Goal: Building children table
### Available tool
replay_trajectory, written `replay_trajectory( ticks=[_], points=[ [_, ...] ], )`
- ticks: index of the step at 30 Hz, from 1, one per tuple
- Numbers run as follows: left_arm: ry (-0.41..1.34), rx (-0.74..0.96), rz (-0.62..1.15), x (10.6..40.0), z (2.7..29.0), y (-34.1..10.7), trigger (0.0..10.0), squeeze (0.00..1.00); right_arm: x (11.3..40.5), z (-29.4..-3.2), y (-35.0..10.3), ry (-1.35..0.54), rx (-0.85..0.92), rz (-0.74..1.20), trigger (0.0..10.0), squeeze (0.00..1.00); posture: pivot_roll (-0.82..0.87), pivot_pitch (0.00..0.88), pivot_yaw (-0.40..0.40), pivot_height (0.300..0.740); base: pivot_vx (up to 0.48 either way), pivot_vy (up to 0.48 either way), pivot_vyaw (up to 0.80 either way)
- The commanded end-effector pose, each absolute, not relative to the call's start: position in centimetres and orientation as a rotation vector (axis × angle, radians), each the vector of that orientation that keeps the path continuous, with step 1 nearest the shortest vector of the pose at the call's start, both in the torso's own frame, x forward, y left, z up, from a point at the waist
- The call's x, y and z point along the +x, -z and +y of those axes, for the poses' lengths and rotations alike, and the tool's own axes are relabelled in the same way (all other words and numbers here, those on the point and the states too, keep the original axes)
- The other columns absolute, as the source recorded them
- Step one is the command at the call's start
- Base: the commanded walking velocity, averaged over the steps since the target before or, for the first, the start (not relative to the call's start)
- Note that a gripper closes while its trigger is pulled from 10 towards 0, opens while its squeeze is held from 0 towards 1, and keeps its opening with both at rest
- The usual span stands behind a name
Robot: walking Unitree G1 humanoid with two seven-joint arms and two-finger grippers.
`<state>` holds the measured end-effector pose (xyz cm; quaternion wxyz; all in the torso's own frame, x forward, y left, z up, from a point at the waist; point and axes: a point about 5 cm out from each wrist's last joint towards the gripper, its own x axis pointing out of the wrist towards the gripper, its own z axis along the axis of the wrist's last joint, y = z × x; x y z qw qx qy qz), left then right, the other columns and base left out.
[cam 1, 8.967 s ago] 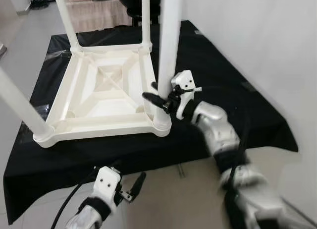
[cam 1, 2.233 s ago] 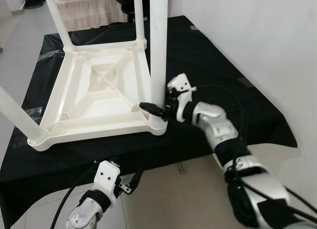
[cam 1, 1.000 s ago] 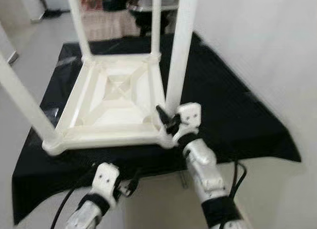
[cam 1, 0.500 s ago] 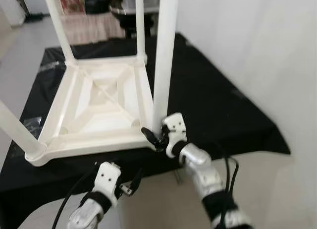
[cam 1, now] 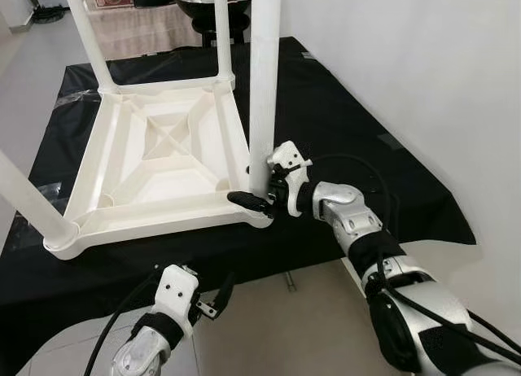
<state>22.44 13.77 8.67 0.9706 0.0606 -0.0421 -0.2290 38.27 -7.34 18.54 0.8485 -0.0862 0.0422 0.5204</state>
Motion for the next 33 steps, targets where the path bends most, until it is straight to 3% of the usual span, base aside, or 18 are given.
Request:
replay_trajectory(
  ticks=[1,7,13,15,16,17,21,26,27,28,32,33],
  points=[
    [0.458,0.143,-0.108,22.2,14.1,-9.1,10.0,0.0,38.1,-6.5,-18.7,-1.16,-0.16,0.098,0.0,0.0,0.13,0.121,-0.038,0.74,0.0,0.0,0.0],
    [0.432,0.1,-0.151,21.9,14.3,-10.5,10.0,0.0,38.0,-8.1,-17.3,-1.142,-0.13,0.139,0.0,0.0,0.12,0.112,-0.039,0.74,0.0,0.0,0.0],
    [0.431,0.091,-0.157,21.4,14.3,-10.8,10.0,0.0,37.3,-10.8,-13.9,-0.996,-0.154,0.203,0.0,0.0,0.11,0.093,-0.043,0.74,0.0,0.0,0.0],
    [0.432,0.073,-0.153,20.9,14.1,-10.6,10.0,0.0,36.8,-12.6,-11.0,-0.741,-0.163,0.275,0.0,0.0,0.09,0.088,-0.044,0.74,0.0,0.0,0.0],
    [0.432,0.057,-0.147,20.7,13.9,-10.5,10.0,0.0,36.5,-14.3,-9.1,-0.419,-0.13,0.306,0.0,0.0,0.09,0.081,-0.05,0.74,0.0,0.0,0.0],
    [0.432,0.057,-0.147,20.7,13.9,-10.5,10.0,0.0,36.5,-14.3,-9.1,-0.419,-0.13,0.306,0.0,0.0,0.09,0.081,-0.05,0.74,0.0,0.0,0.0],
    [0.431,-0.011,-0.105,20.2,13.6,-9.6,10.0,0.0,32.0,-11.4,-5.3,-0.24,0.05,0.352,0.0,0.0,0.06,0.082,-0.028,0.74,0.0,0.0,0.0],
    [0.452,-0.015,-0.07,20.2,13.2,-8.6,10.0,0.0,33.1,-9.0,-6.7,-0.261,0.049,0.292,0.0,0.0,0.05,0.064,-0.018,0.74,0.0,0.0,0.0],
    [0.454,-0.016,-0.069,20.5,13.2,-8.6,10.0,0.0,33.8,-8.2,-7.5,-0.294,0.022,0.279,0.5,0.0,0.05,0.061,-0.02,0.74,0.0,0.0,0.0],
    [0.456,-0.018,-0.068,20.6,13.3,-8.5,10.0,0.0,34.4,-7.7,-8.2,-0.322,0.002,0.264,10.0,0.0,0.05,0.061,-0.021,0.74,0.0,0.0,0.0],
    [0.459,-0.02,-0.068,20.9,13.2,-8.4,10.0,0.0,35.6,-6.4,-10.6,-0.413,-0.021,0.189,10.0,0.0,0.06,0.055,-0.029,0.74,0.0,0.0,0.0],
    [0.467,-0.018,-0.069,21.1,12.9,-8.4,10.0,0.0,36.5,-5.6,-12.9,-0.502,-0.024,0.109,10.0,1.0,0.07,0.055,-0.034,0.74,0.0,0.0,0.0]
  ],
)
